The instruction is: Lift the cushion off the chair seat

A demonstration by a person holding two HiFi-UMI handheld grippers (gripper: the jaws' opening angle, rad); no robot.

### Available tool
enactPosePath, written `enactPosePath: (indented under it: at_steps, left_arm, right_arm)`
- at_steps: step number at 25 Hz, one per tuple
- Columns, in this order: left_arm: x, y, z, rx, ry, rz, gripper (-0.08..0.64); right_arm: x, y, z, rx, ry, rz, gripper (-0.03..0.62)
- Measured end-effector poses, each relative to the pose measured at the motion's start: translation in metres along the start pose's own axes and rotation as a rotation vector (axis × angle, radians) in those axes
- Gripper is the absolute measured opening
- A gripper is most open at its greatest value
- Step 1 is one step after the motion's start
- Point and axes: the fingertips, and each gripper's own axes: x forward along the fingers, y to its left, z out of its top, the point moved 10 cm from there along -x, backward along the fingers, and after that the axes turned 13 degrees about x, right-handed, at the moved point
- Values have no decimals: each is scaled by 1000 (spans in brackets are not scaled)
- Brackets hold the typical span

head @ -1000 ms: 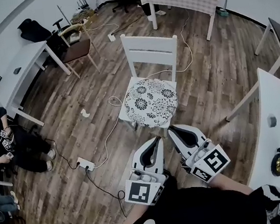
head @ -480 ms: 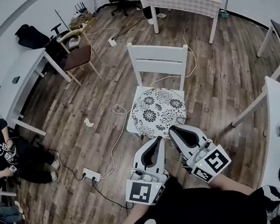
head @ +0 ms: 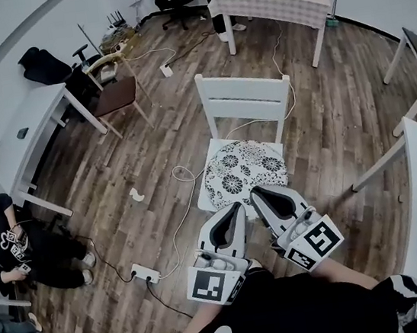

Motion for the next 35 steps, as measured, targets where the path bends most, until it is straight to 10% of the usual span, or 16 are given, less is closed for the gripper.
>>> enactPosePath:
  at_steps: [30, 35]
  left_arm:
    - [-12, 33, -45, -69, 105, 97, 0]
    - [-8, 35, -54, -84, 133, 106, 0]
  right_arm:
    - [28, -44, -60, -49, 173, -49, 35]
    - [34, -68, -86, -16, 273, -63, 157]
